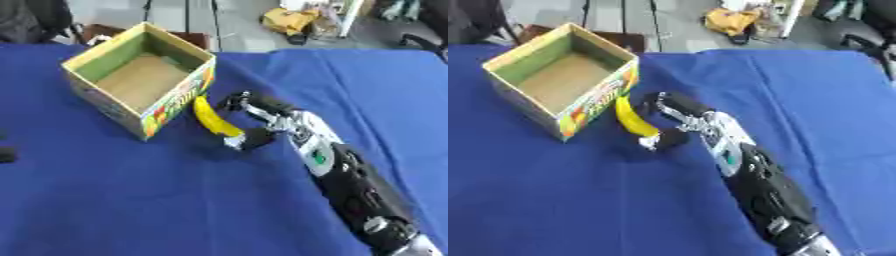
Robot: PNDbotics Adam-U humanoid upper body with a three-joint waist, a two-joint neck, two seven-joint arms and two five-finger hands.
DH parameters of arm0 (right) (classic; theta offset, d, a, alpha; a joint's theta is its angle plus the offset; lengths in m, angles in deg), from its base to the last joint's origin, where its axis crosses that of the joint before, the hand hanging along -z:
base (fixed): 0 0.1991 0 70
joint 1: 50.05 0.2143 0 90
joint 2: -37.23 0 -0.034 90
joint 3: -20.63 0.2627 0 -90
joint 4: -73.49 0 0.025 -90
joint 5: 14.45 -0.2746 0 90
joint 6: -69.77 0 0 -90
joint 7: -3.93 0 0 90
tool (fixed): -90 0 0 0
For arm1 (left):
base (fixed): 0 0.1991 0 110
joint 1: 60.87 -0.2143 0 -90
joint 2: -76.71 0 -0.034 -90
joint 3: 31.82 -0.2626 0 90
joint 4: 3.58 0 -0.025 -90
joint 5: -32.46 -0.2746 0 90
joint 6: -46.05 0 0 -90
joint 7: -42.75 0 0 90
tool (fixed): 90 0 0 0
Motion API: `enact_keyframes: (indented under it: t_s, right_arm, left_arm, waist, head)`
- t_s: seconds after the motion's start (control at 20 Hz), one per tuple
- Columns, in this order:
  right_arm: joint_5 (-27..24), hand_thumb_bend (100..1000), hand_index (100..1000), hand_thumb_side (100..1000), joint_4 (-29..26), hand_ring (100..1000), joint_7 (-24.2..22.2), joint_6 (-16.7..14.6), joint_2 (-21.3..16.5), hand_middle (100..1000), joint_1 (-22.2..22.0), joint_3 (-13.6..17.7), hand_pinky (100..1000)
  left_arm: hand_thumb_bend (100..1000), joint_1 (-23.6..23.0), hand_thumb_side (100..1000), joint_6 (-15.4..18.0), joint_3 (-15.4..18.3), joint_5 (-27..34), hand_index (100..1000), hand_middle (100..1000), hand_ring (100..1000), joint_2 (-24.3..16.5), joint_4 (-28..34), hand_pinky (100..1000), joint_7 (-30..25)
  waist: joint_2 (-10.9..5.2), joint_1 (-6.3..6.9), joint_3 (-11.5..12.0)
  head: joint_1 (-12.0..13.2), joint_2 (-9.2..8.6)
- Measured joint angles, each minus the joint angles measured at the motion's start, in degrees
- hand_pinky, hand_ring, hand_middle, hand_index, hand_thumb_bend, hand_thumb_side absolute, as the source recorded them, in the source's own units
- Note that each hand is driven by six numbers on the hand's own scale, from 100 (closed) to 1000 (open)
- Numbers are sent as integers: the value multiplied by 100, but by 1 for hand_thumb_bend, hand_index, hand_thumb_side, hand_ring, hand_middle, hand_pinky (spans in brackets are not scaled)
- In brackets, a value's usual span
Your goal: Pick up objects on the table and place them in the box.
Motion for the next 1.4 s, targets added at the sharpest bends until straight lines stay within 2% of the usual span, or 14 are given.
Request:
enact_keyframes:
  t_s: [0.4, 0.85, 1.4]
  right_arm:
    - [337, 296, 848, 591, 33, 747, 26, -128, 34, 787, -6, -96, 745]
    - [478, 290, 845, 586, 49, 745, 52, -185, 34, 786, -8, -113, 733]
    - [1269, 294, 844, 580, 188, 741, 377, -92, 31, 786, -60, 2, 722]
  left_arm:
    - [463, 0, 911, 0, -17, 0, 728, 654, 592, 0, 0, 625, -1]
    - [461, 0, 914, -1, -18, 0, 728, 655, 592, 0, 0, 625, -2]
    - [458, 0, 915, -1, -18, 0, 728, 656, 592, 1, -2, 625, -3]
  waist:
    - [0, 1, -1]
    - [0, 1, -3]
    - [0, 8, -24]
  head:
    - [-11, 1]
    - [-29, 1]
    - [-41, 26]
